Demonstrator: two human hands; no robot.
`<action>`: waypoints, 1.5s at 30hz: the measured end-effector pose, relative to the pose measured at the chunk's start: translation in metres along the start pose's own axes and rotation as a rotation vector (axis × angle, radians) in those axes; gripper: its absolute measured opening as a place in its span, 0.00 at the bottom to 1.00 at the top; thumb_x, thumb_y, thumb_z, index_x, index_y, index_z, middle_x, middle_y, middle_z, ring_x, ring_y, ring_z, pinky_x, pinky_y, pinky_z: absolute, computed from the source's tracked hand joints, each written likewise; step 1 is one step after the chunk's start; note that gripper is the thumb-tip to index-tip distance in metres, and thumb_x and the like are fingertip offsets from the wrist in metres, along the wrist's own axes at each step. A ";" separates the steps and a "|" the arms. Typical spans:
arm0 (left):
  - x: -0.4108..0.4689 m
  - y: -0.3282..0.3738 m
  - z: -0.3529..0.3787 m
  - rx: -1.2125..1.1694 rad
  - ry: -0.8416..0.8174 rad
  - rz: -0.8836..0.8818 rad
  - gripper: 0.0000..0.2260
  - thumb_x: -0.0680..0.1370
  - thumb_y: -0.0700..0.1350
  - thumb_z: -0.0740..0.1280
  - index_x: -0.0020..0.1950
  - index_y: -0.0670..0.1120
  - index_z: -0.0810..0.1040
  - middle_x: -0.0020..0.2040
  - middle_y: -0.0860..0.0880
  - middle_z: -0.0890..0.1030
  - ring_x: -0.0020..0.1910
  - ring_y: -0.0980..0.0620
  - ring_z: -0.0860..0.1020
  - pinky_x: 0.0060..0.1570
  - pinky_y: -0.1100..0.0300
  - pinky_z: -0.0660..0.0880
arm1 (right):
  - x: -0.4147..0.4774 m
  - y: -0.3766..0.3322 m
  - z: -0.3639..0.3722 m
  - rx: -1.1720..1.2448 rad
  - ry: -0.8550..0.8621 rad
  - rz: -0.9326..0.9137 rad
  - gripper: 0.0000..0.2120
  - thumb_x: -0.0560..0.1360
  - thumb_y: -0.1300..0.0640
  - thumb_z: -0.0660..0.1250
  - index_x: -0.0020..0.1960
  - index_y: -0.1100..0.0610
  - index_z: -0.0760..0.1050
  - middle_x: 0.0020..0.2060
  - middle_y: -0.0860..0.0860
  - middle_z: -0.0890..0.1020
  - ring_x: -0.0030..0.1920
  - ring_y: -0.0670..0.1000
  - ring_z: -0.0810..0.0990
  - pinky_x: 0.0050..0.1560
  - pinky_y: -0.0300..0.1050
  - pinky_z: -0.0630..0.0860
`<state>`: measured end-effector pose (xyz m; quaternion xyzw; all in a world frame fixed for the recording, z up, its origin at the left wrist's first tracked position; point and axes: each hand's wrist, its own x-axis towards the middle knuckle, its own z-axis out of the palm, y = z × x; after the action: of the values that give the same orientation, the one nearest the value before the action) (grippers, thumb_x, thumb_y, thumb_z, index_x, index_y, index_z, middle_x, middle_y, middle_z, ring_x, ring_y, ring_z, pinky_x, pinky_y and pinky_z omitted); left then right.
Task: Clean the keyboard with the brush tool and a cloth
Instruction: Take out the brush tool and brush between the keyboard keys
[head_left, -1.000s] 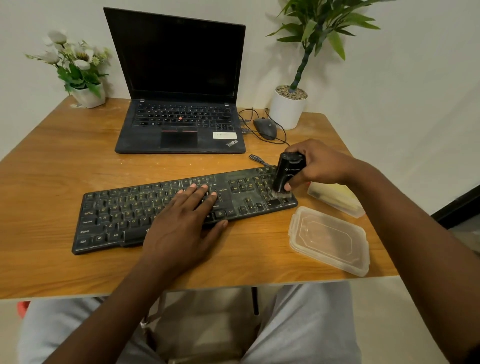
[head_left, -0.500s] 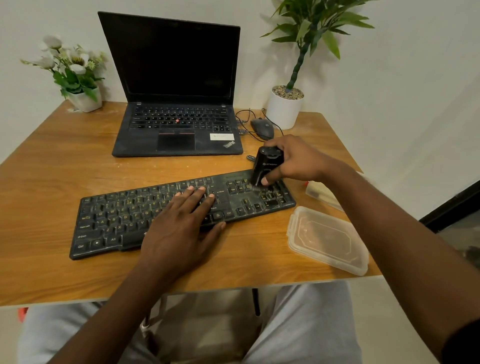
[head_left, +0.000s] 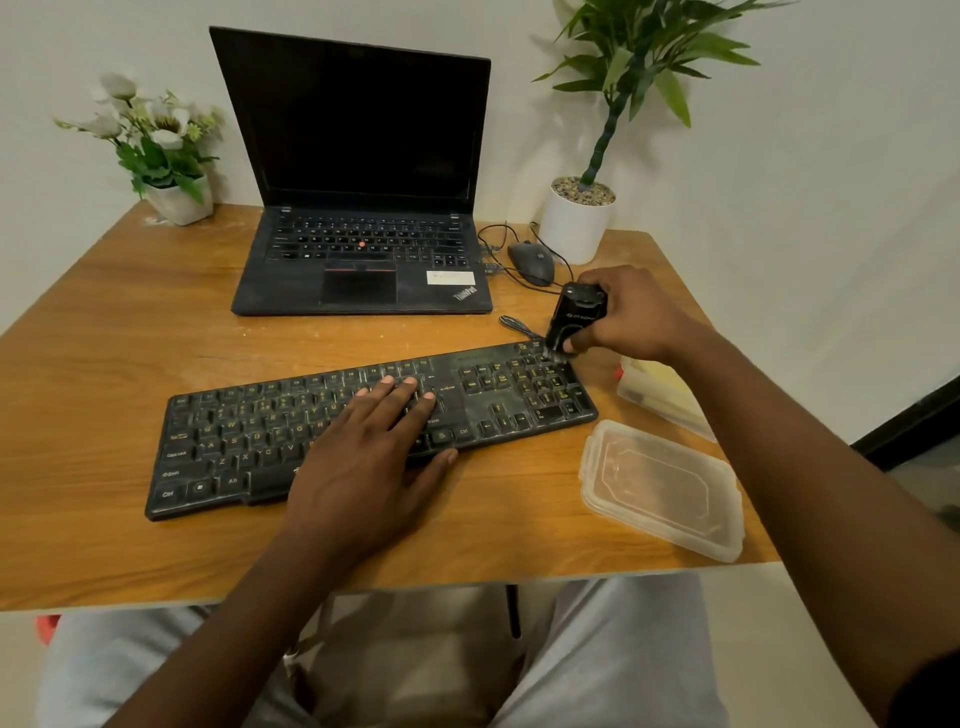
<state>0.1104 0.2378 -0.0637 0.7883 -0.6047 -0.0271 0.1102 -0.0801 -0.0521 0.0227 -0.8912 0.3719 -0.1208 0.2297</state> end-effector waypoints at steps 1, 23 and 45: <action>0.000 0.000 0.000 0.002 0.001 0.000 0.37 0.80 0.73 0.44 0.86 0.57 0.52 0.87 0.52 0.53 0.85 0.51 0.50 0.78 0.55 0.44 | 0.003 -0.002 0.004 0.004 0.022 -0.001 0.20 0.63 0.59 0.86 0.51 0.55 0.83 0.45 0.51 0.86 0.48 0.54 0.84 0.44 0.47 0.79; 0.000 -0.001 -0.001 -0.009 0.007 -0.002 0.38 0.80 0.74 0.44 0.86 0.57 0.52 0.87 0.53 0.53 0.85 0.52 0.49 0.78 0.55 0.44 | 0.016 -0.026 0.004 -0.147 -0.007 -0.076 0.21 0.63 0.59 0.84 0.54 0.59 0.82 0.47 0.55 0.86 0.47 0.57 0.83 0.46 0.53 0.81; 0.001 -0.001 0.000 -0.020 0.012 -0.004 0.37 0.80 0.73 0.46 0.85 0.56 0.55 0.86 0.51 0.57 0.85 0.50 0.53 0.79 0.53 0.47 | -0.012 -0.006 -0.002 0.082 -0.109 -0.009 0.20 0.63 0.61 0.86 0.52 0.55 0.84 0.46 0.50 0.88 0.48 0.50 0.86 0.46 0.46 0.79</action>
<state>0.1115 0.2376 -0.0636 0.7887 -0.6020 -0.0288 0.1217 -0.0858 -0.0406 0.0266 -0.8880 0.3496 -0.0885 0.2855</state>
